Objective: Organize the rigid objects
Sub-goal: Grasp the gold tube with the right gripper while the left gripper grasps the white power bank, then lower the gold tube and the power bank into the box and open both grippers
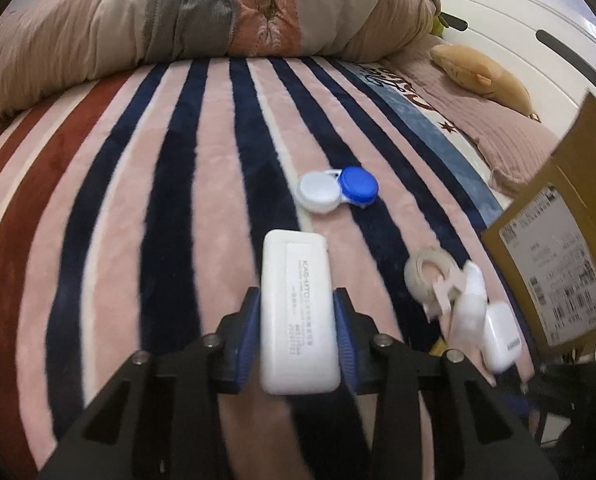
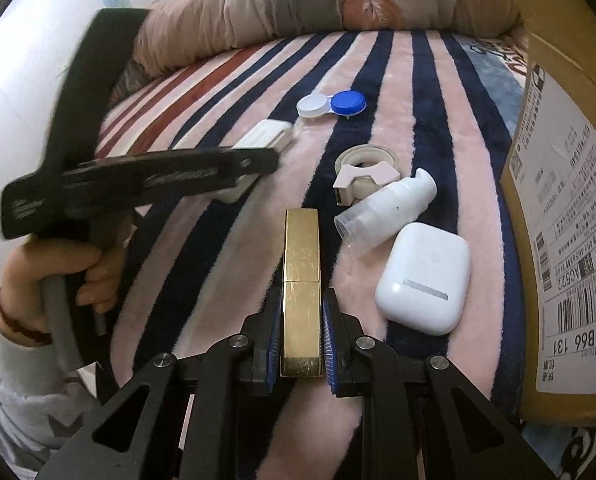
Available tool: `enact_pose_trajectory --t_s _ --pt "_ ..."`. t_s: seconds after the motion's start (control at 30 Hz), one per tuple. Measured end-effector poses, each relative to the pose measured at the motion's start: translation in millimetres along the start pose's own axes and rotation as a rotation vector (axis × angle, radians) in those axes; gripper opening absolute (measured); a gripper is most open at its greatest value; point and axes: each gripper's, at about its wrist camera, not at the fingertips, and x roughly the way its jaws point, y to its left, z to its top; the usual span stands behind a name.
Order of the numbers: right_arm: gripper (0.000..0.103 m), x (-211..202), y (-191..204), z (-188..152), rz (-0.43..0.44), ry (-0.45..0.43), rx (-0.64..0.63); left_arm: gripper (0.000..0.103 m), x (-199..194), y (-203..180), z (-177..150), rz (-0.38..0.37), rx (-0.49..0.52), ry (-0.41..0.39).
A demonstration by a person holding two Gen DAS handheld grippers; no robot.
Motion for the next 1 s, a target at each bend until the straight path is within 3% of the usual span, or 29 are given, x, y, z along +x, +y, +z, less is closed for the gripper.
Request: enact_pose_trajectory --t_s 0.23,0.37,0.6,0.73,0.87,1.0 --pt "0.013 -9 18 5 -0.021 -0.037 -0.058 0.032 -47 13 -28 -0.003 -0.013 -0.021" --pt "0.013 -39 41 14 0.026 -0.11 -0.113 0.032 -92 15 -29 -0.007 -0.021 -0.094" --pt "0.013 -118 60 29 0.097 -0.279 -0.172 0.032 -173 -19 -10 -0.045 0.084 -0.261" --pt "0.013 -170 35 31 0.039 -0.372 -0.143 0.032 -196 -57 6 -0.109 0.172 -0.321" --pt "0.013 -216 -23 27 -0.062 -0.454 -0.046 0.032 -202 -109 28 -0.183 0.237 -0.353" --pt "0.013 -234 -79 18 -0.203 -0.438 0.032 0.032 -194 -169 48 -0.217 0.314 -0.347"
